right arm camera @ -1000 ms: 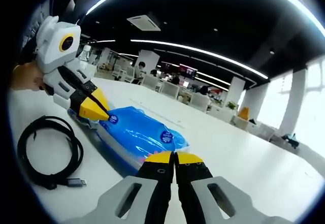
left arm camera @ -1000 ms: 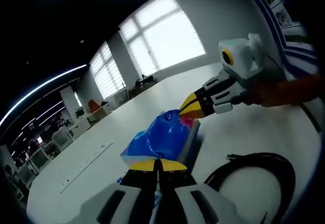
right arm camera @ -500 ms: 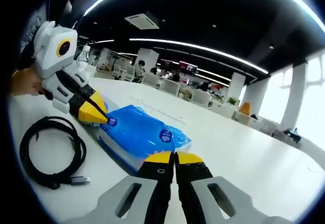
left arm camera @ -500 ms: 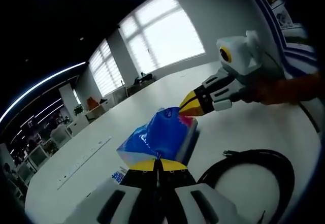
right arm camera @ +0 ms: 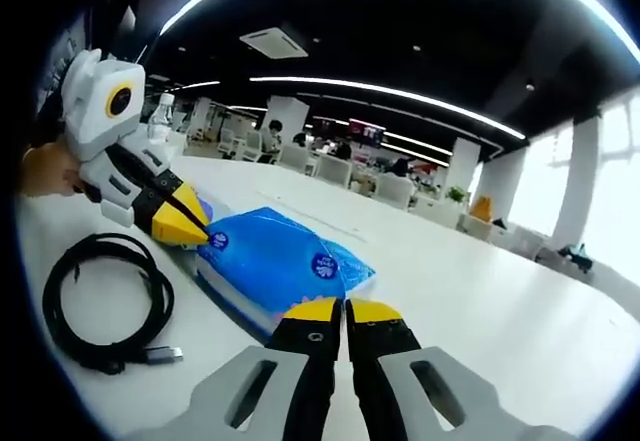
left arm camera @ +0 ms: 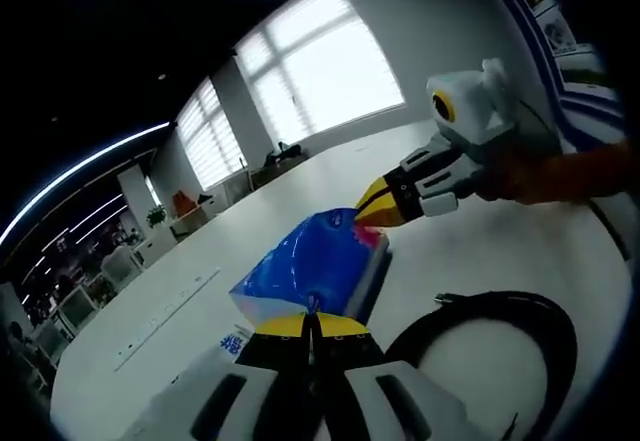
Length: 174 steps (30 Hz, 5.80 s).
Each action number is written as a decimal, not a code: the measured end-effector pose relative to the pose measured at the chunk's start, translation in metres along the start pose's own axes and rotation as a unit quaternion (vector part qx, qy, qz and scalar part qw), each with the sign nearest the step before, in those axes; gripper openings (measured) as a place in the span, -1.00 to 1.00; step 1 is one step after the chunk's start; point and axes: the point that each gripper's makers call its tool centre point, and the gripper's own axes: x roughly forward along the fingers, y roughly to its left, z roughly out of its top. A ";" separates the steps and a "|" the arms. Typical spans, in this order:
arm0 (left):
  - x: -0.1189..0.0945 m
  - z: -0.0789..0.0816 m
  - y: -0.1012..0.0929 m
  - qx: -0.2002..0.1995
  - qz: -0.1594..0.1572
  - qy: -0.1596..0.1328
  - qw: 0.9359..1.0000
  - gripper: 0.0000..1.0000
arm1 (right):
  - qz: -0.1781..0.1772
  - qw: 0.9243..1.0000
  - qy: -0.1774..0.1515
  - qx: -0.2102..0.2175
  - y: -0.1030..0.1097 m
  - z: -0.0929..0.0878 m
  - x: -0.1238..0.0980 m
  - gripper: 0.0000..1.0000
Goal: Arrange the tabletop items into an orderly group along one side of the table until the central work area is clear of visible clutter.
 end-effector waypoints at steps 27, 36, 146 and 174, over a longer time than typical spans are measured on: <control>-0.002 -0.003 -0.002 -0.001 -0.003 0.000 1.000 -0.99 | -0.002 1.000 0.009 0.007 -0.001 -0.005 -0.003 -0.90; -0.007 -0.009 0.001 -0.006 0.002 0.002 1.000 -0.82 | -0.001 1.000 0.011 0.005 0.000 -0.008 -0.006 -0.88; -0.212 -0.041 0.026 -0.124 0.153 -0.080 0.977 0.57 | 0.098 0.990 -0.077 0.066 0.111 0.061 -0.102 0.64; -0.277 -0.046 0.034 -0.108 0.221 -0.095 0.965 0.72 | 0.048 0.987 -0.129 0.083 0.099 0.071 -0.148 0.84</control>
